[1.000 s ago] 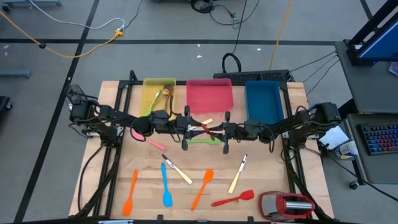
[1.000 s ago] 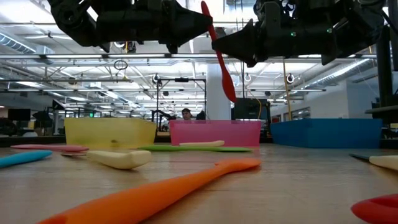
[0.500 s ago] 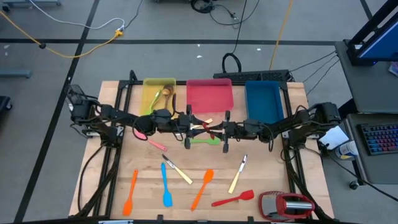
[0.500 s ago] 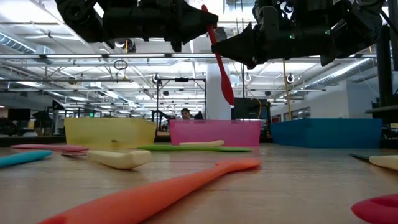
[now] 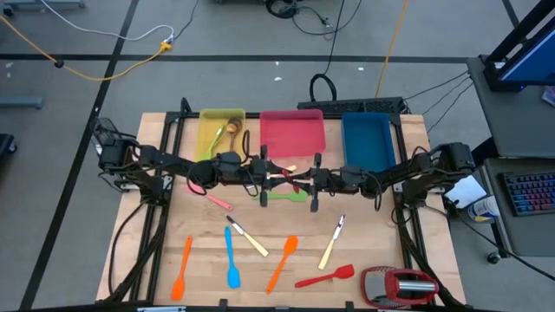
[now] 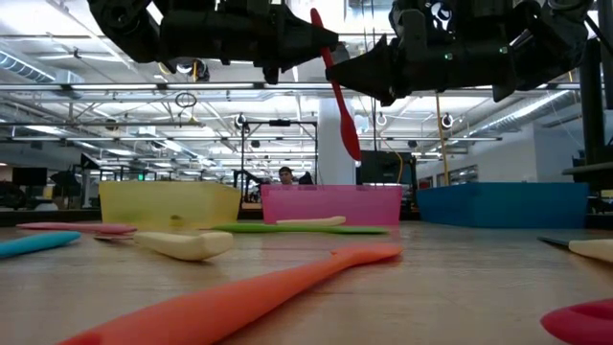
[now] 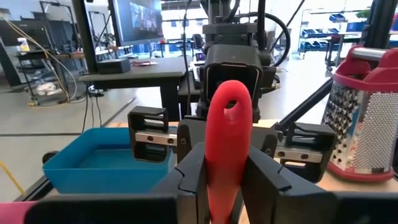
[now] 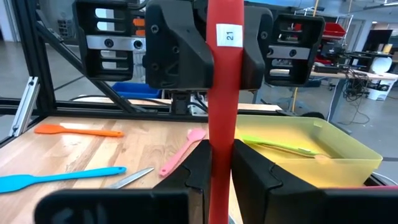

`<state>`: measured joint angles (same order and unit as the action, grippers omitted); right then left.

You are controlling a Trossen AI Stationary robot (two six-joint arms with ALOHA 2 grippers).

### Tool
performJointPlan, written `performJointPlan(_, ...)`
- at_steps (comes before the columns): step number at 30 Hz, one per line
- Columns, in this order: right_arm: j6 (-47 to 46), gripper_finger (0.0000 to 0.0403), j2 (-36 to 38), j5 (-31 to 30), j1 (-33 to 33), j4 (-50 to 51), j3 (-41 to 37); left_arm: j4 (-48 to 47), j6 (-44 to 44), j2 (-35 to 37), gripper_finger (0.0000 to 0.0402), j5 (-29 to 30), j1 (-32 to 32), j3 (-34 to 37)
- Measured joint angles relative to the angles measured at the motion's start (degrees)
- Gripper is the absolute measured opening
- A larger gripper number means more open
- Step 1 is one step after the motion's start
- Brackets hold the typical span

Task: Pick & Place Kitchen Items
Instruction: Put the red serving spoon into the yellow bin

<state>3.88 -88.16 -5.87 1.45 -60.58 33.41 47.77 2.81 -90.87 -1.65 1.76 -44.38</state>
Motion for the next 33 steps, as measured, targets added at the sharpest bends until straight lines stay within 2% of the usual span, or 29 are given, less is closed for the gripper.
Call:
performJointPlan(5, -0.17, 0.0053, 0.0, 0.02, 0.0, 0.11, 0.0, -0.02, -0.81, 0.0, 0.0071, 0.17, 0.04, 0.0)
performJointPlan(9, -0.15, 0.0083, 0.0, -0.04, 0.0, 0.0, 0.0, -0.85, -1.46, 0.0, 0.0071, 0.46, 0.09, 0.0)
performJointPlan(13, 0.08, 0.0118, 0.49, -0.57, 0.0, 0.38, -0.02, -3.86, -1.21, 0.04, 0.0071, 3.76, 0.04, 0.02)
performJointPlan(20, 0.28, 0.0156, 3.48, -7.62, 0.11, 2.15, -0.24, -10.89, 0.31, 4.56, 0.0071, 8.45, 0.09, 0.07)
performJointPlan(25, -0.04, 0.0164, 5.09, -9.11, 0.13, 8.15, -0.31, -21.86, 1.46, 10.69, 0.0071, 16.11, 0.09, 0.15)
performJointPlan(33, -1.75, 0.0161, 5.24, -9.05, 0.15, 11.35, -0.33, -36.5, 3.03, 19.31, 0.0071, 37.27, 0.09, 0.09)
